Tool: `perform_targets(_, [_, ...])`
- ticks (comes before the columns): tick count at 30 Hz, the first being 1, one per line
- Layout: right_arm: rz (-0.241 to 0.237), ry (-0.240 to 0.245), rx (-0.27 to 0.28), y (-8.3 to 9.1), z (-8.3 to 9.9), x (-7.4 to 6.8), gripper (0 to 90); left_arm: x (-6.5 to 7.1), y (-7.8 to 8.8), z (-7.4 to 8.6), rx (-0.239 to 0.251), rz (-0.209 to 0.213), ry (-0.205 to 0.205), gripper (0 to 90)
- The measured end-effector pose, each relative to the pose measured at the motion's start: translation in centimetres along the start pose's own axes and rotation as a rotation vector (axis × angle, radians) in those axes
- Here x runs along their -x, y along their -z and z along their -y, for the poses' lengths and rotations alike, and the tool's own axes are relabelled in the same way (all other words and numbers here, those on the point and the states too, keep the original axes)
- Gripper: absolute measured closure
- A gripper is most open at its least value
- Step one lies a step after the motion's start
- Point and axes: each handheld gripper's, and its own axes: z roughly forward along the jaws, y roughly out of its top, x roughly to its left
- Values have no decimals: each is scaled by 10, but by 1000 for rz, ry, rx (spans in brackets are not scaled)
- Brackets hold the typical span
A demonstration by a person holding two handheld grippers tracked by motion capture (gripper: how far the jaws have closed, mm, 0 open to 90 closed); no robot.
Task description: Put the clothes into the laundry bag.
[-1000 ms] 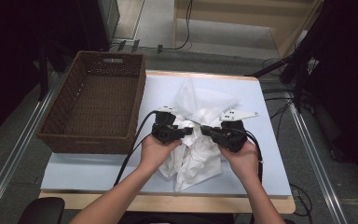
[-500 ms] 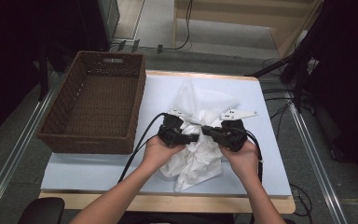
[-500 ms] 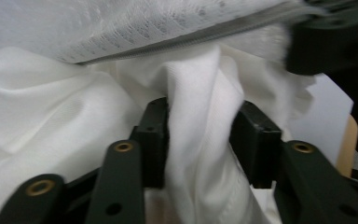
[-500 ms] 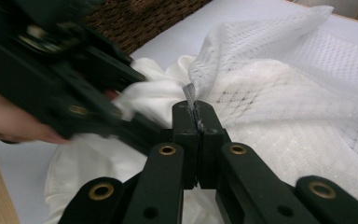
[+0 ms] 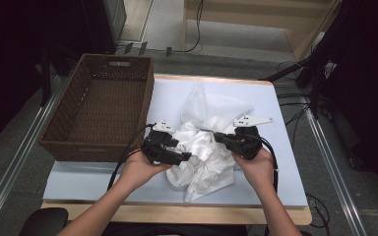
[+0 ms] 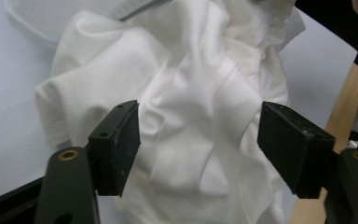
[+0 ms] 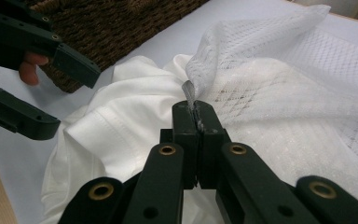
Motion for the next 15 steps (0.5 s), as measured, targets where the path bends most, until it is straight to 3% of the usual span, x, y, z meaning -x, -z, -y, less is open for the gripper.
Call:
perform_targets(2, [-1, 3, 2, 0, 0, 0, 900, -5, 1, 6, 13, -16, 5, 264])
perform_targets(6, [-2, 2, 0, 0, 0, 0, 900, -15, -12, 13, -27, 3, 83, 247])
perform_targets(9, [-3, 1, -1, 0, 0, 0, 900, -17, -29, 17, -58, -52, 64, 190])
perform_targets(11, [-3, 3, -1, 0, 1, 0, 900, -20, -41, 19, -89, -59, 71, 122])
perform_targets(15, [-4, 1, -5, 0, 1, -1, 900, -21, -58, 17, -66, -46, 65, 96])
